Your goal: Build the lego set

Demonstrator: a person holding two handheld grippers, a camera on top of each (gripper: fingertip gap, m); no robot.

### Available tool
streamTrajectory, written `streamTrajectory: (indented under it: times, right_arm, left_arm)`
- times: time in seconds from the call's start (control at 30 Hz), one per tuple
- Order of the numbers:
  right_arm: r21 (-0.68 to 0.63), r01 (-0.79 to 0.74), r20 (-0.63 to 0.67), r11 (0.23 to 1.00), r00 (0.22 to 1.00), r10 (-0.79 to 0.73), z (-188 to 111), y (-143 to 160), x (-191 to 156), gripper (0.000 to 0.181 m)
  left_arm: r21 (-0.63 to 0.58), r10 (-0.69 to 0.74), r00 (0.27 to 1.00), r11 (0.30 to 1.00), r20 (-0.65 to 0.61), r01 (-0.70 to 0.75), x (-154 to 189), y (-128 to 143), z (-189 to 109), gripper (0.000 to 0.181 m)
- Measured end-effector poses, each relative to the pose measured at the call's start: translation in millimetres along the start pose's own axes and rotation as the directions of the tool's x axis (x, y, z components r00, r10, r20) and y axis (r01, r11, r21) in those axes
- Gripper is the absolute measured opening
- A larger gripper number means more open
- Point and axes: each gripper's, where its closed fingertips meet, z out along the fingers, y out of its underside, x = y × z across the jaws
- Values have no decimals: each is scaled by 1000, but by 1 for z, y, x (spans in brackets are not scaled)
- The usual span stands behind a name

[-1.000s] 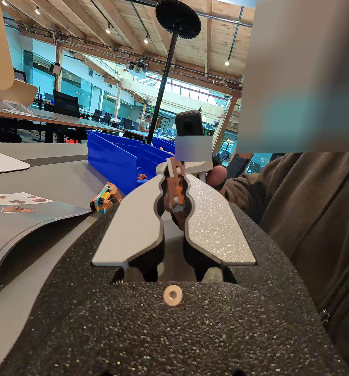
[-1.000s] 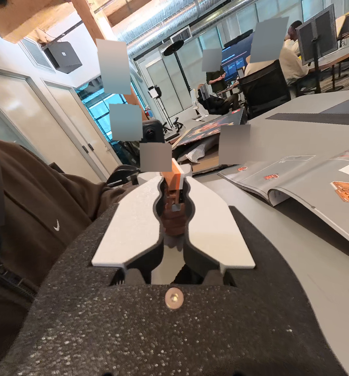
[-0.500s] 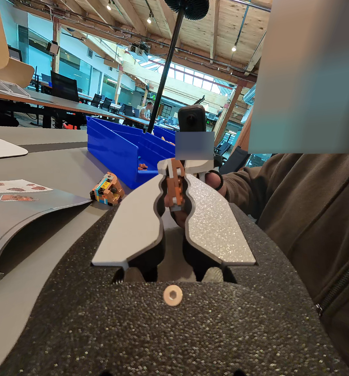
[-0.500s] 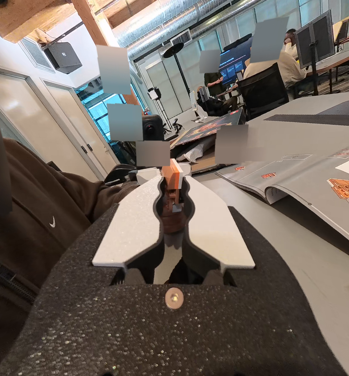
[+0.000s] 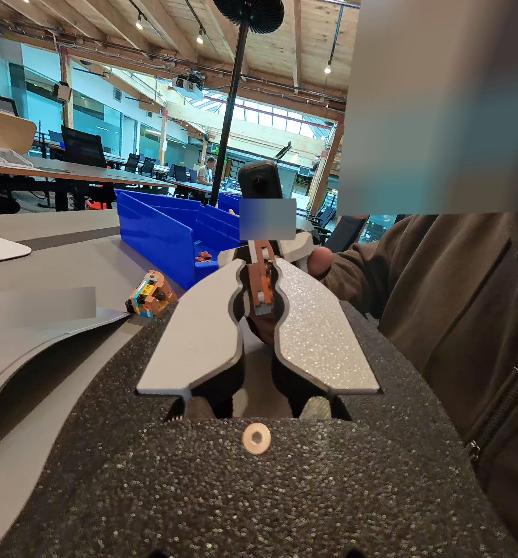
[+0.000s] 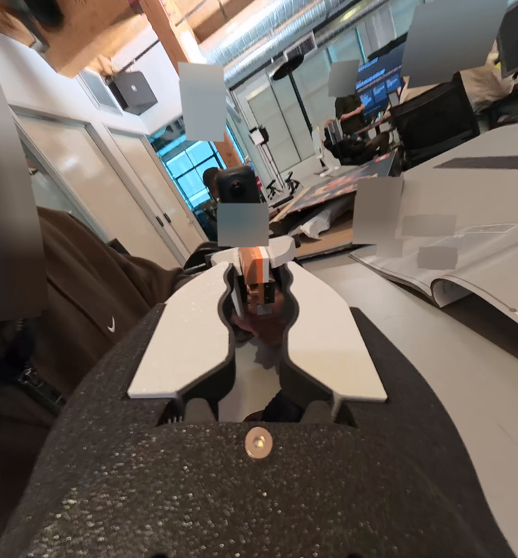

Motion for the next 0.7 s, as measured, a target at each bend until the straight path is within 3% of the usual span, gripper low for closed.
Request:
streamTrajectory:
  times: [0.23,0.5,0.7]
  right_arm:
    - [46,16,13,999,1000,-17,-4,-6,-2,16]
    - [45,-1,54,999,999,-2,-4,-5,-4,13]
    - [-48,-123,-177,991,978,113,-7,1,39,19]
  left_arm:
    - [-34,45,999,998,7,-44,1,4,0,15]
    - [-42,29,1000,999,-8,-29,3,5,-1,15]
    - [-81,-20,983,996,181,35,-32,13,-6,15]
